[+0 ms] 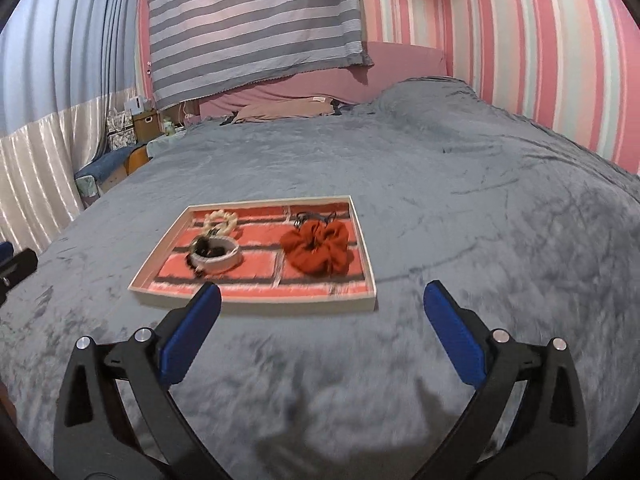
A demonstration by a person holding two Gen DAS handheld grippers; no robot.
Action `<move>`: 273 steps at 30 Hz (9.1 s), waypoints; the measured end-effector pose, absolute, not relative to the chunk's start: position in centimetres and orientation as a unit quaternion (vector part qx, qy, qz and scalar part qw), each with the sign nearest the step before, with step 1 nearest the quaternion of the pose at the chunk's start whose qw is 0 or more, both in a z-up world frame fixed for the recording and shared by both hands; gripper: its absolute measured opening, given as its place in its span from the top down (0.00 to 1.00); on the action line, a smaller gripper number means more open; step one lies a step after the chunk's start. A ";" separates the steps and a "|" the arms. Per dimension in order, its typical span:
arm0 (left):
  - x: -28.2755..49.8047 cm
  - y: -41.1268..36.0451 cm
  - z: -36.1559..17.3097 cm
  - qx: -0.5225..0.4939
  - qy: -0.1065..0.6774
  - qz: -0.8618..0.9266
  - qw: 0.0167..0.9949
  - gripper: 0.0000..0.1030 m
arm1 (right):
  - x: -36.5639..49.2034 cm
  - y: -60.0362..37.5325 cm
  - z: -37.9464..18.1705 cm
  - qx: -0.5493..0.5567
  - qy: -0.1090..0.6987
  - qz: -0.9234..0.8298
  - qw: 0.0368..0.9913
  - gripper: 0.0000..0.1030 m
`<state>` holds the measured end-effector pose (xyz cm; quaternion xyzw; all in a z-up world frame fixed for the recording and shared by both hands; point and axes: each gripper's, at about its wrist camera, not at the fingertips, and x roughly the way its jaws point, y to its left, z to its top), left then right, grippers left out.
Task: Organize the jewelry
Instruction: 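Withdraw both tools from the tray toward the remaining jewelry, then grasp the wooden bead bracelet with the left tool while the right tool grasps the brown pendant, then carry the bead bracelet and pendant into the tray and open both tools, then withdraw both tools from the tray toward the last two items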
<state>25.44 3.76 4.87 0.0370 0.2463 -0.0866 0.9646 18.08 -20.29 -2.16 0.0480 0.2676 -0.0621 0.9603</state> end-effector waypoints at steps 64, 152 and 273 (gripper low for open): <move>22.0 12.0 -9.9 0.034 0.390 -0.109 0.914 0.77 | 9.7 -6.4 -13.3 -0.002 0.371 -0.004 0.929 0.82; 19.5 9.7 -0.9 -0.027 0.283 -0.122 0.951 0.81 | 11.8 -14.8 -6.9 0.133 0.309 0.082 0.938 0.94; 11.5 -5.4 -5.8 0.023 0.335 -0.142 0.931 0.09 | 5.8 -31.7 -9.5 0.011 0.316 -0.109 0.942 0.04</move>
